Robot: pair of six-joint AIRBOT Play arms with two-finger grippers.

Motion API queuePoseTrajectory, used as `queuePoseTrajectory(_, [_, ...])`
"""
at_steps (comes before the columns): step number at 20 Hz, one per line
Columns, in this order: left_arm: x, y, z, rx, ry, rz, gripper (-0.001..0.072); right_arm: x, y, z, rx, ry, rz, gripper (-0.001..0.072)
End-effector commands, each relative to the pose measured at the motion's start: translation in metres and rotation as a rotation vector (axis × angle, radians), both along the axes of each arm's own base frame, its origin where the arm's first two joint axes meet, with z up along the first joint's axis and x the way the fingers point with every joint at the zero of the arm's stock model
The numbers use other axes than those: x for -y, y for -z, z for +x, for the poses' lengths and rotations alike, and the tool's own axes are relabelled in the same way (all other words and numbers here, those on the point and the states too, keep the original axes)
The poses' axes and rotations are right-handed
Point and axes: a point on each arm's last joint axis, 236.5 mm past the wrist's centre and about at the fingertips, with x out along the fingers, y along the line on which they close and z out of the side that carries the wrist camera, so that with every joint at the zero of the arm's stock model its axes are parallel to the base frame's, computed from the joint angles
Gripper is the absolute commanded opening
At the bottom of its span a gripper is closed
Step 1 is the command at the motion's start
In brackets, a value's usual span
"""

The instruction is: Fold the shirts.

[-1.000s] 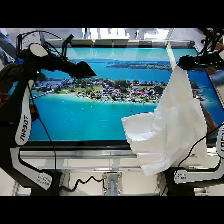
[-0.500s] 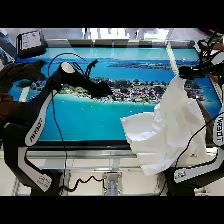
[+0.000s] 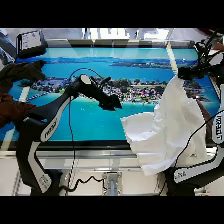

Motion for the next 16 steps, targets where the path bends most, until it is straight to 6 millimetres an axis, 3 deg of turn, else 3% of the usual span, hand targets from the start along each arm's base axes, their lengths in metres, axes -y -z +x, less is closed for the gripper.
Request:
queuePoseTrajectory(1, [0.006,0.031,-0.023,-0.075,0.053,0.063,0.0579,0.000,0.000,0.000,0.000,-0.004,-0.002,0.0030])
queuePoseTrajectory(7, [-0.003,0.083,-0.039,-0.098,0.109,0.204,0.0537,0.000,0.000,0.000,-0.001,-0.005,-0.001,0.0030])
queuePoseTrajectory(12, [0.022,0.095,-0.043,-0.059,0.098,0.195,0.0530,-0.001,0.000,-0.001,-0.005,-0.006,0.005,0.0031])
queuePoseTrajectory(13, [0.026,0.094,-0.044,-0.055,0.094,0.187,0.0508,-0.002,0.001,-0.001,-0.007,-0.007,0.006,0.0030])
queuePoseTrajectory(14, [0.030,0.093,-0.044,-0.054,0.091,0.179,0.0387,-0.002,0.001,-0.002,-0.008,-0.007,0.006,0.0031])
queuePoseTrajectory(16, [0.034,0.091,-0.040,-0.047,0.070,0.163,0.0351,-0.002,0.001,-0.002,-0.009,-0.008,0.009,0.0031])
